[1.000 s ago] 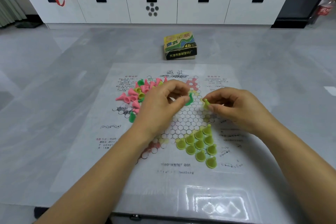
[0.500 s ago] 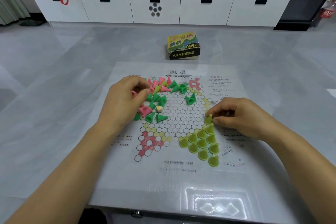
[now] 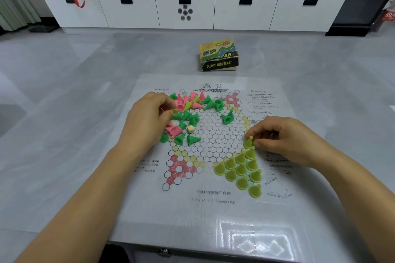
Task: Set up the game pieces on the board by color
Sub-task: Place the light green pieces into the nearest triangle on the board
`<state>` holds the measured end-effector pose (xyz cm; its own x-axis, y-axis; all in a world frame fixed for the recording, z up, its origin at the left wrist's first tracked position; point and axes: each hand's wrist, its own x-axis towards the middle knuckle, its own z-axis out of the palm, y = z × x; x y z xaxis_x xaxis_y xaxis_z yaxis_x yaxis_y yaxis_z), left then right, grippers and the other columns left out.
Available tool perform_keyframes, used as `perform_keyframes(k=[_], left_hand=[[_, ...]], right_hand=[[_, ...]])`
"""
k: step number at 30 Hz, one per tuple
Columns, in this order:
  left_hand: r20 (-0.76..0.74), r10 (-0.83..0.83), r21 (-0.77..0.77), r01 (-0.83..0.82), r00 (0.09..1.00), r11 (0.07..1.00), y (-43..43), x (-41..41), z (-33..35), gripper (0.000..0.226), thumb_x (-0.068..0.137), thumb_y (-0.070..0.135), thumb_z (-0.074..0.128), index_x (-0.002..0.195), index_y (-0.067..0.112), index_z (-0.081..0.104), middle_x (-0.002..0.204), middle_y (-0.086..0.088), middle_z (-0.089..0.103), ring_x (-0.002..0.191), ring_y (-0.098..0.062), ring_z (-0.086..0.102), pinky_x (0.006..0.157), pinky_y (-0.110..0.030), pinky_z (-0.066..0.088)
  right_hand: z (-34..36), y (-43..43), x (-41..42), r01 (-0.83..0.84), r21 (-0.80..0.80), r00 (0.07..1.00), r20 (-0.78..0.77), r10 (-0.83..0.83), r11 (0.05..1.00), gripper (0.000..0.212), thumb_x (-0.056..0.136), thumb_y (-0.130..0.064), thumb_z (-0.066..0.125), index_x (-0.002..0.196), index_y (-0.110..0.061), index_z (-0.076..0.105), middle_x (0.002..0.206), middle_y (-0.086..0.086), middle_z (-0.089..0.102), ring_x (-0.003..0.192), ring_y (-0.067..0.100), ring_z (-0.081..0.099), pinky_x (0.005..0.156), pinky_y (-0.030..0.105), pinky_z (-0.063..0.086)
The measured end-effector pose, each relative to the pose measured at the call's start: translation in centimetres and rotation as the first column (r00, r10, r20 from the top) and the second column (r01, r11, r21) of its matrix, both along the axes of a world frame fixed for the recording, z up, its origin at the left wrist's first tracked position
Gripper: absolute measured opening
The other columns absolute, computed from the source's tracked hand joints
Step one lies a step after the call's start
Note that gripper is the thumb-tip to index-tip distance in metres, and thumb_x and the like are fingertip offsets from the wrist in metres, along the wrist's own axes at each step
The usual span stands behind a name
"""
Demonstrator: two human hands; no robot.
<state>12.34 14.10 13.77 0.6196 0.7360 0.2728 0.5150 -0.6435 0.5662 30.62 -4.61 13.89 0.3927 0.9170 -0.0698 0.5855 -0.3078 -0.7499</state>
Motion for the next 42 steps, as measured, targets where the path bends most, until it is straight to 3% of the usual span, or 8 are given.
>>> perform_keyframes(k=[4, 11, 20, 27, 29, 32, 37, 42], left_hand=[[-0.002, 0.029, -0.017, -0.029, 1.0, 0.999, 0.6, 0.0, -0.1, 0.01, 0.086, 0.009, 0.057, 0.086, 0.019, 0.06, 0.088, 0.003, 0.05, 0.071, -0.007, 0.045, 0.062, -0.016, 0.032], [-0.102, 0.052, -0.01, -0.053, 0.993, 0.999, 1.5, 0.7, -0.8, 0.025, 0.088, 0.021, 0.057, 0.111, 0.017, 0.064, 0.095, -0.002, 0.044, 0.1, -0.025, 0.049, 0.084, -0.032, 0.041], [-0.215, 0.097, 0.055, -0.087, 0.972, 0.995, 1.2, 1.8, -0.8, 0.02, 0.082, 0.025, 0.064, 0.1, 0.016, 0.068, 0.101, -0.01, 0.054, 0.104, -0.027, 0.044, 0.085, -0.038, 0.04], [-0.039, 0.078, 0.05, -0.076, 0.996, 0.996, 1.4, 1.4, -0.9, 0.015, 0.084, 0.024, 0.061, 0.096, 0.021, 0.069, 0.087, 0.002, 0.056, 0.092, -0.024, 0.054, 0.09, -0.046, 0.043], [0.103, 0.068, 0.015, -0.07, 0.992, 0.997, 1.3, 1.1, -0.4, 0.014, 0.085, 0.021, 0.06, 0.097, 0.02, 0.068, 0.083, 0.004, 0.057, 0.081, -0.013, 0.056, 0.087, -0.04, 0.048], [0.235, -0.004, -0.151, 0.041, 0.972, 0.988, 0.0, 1.1, 0.9, 0.012, 0.085, 0.017, 0.061, 0.094, 0.021, 0.067, 0.074, 0.008, 0.059, 0.06, -0.001, 0.056, 0.059, -0.013, 0.049], [0.234, -0.254, -0.194, 0.301, 0.939, 0.934, -3.5, 1.9, 1.2, 0.013, 0.086, 0.02, 0.059, 0.095, 0.024, 0.067, 0.078, 0.02, 0.062, 0.07, 0.003, 0.061, 0.066, -0.008, 0.048], [0.137, -0.366, -0.196, 0.387, 0.921, 0.901, -5.8, 3.1, -0.4, 0.039, 0.082, 0.013, 0.063, 0.118, 0.024, 0.053, 0.084, 0.014, 0.063, 0.074, 0.0, 0.058, 0.067, -0.007, 0.041]], right_hand=[[-0.1, -0.1, 0.1, 0.004, -0.011, 1.0, 0.003, -0.004, 1.0, 0.022, 0.081, -0.01, 0.065, 0.081, -0.033, 0.066, 0.089, -0.003, 0.067, 0.068, -0.001, 0.054, 0.065, 0.008, 0.043], [0.0, -0.1, 0.1, 0.026, -0.018, 1.0, 0.002, -0.026, 0.999, 0.018, 0.083, -0.016, 0.063, 0.082, -0.034, 0.065, 0.089, -0.005, 0.069, 0.082, 0.01, 0.062, 0.069, 0.013, 0.045], [0.0, -0.2, 0.1, 0.042, -0.018, 0.999, -0.006, -0.042, 0.999, 0.015, 0.084, -0.019, 0.062, 0.083, -0.033, 0.065, 0.086, -0.007, 0.068, 0.082, 0.012, 0.062, 0.072, 0.019, 0.046], [0.0, -0.3, 0.2, 0.043, -0.019, 0.999, -0.014, -0.043, 0.999, 0.014, 0.084, -0.019, 0.061, 0.084, -0.032, 0.066, 0.086, -0.009, 0.068, 0.079, 0.005, 0.061, 0.066, 0.008, 0.044], [0.0, -0.2, 0.1, 0.042, -0.017, 0.999, -0.006, -0.042, 0.999, 0.014, 0.084, -0.019, 0.061, 0.084, -0.032, 0.065, 0.087, -0.007, 0.069, 0.081, 0.009, 0.061, 0.07, 0.012, 0.045], [0.1, -0.1, 0.0, 0.042, -0.014, 0.999, 0.0, -0.042, 0.999, 0.015, 0.085, -0.019, 0.061, 0.082, -0.034, 0.064, 0.087, -0.006, 0.069, 0.083, 0.012, 0.062, 0.075, 0.023, 0.047], [0.2, -0.1, -0.1, 0.043, -0.015, 0.999, 0.013, -0.043, 0.999, 0.015, 0.085, -0.02, 0.06, 0.082, -0.034, 0.064, 0.084, -0.008, 0.067, 0.079, 0.009, 0.06, 0.072, 0.021, 0.045], [0.2, 0.0, -0.1, 0.052, -0.019, 0.999, 0.016, -0.052, 0.998, 0.013, 0.085, -0.02, 0.06, 0.084, -0.032, 0.065, 0.083, -0.008, 0.067, 0.077, 0.009, 0.059, 0.069, 0.018, 0.045]])
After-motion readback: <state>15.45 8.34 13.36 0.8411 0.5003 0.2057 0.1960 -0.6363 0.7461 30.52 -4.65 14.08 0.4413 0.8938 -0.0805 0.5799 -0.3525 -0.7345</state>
